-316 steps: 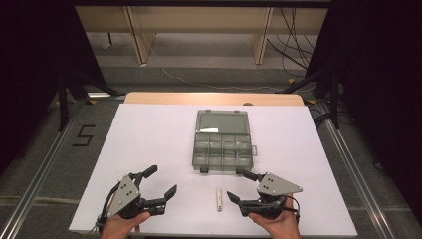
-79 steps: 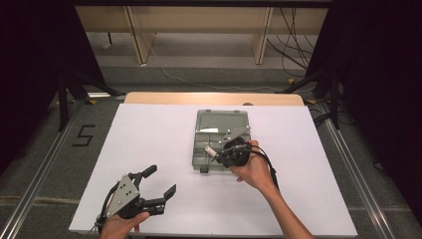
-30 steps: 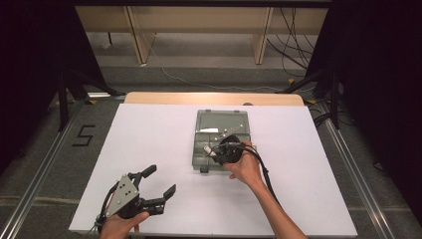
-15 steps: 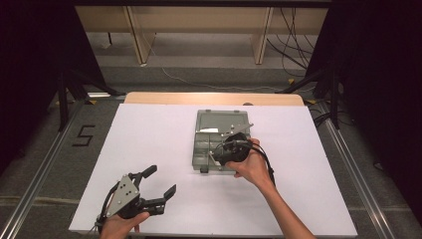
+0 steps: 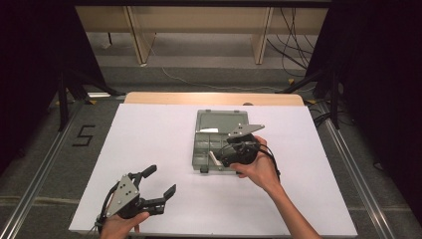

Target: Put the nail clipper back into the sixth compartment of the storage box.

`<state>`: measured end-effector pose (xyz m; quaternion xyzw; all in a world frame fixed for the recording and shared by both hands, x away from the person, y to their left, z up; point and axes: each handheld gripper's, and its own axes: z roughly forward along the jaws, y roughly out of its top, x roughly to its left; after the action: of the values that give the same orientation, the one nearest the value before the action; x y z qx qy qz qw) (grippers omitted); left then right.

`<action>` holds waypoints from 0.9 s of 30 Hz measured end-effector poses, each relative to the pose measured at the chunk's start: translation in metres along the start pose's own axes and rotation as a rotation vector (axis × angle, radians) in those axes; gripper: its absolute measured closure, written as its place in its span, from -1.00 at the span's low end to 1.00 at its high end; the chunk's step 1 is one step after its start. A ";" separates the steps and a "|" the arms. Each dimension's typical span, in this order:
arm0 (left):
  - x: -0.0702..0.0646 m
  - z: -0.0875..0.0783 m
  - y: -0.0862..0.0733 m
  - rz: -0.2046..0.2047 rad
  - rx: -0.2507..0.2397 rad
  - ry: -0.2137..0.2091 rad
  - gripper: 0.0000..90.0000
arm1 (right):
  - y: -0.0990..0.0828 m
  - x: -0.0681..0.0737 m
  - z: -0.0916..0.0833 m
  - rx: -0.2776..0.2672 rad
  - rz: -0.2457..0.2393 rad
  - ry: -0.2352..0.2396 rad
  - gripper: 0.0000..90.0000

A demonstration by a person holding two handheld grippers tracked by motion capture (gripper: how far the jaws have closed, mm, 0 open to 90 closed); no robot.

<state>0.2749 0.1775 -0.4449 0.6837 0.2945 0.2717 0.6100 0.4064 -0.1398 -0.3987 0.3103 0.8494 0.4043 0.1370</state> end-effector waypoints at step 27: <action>-0.001 -0.001 0.001 -0.003 -0.005 -0.004 -0.65 | -0.016 0.006 -0.022 -0.141 -0.011 -0.002 -0.49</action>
<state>0.2741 0.1774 -0.4439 0.6821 0.2937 0.2702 0.6127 0.3846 -0.1569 -0.3973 0.2957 0.8204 0.4620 0.1617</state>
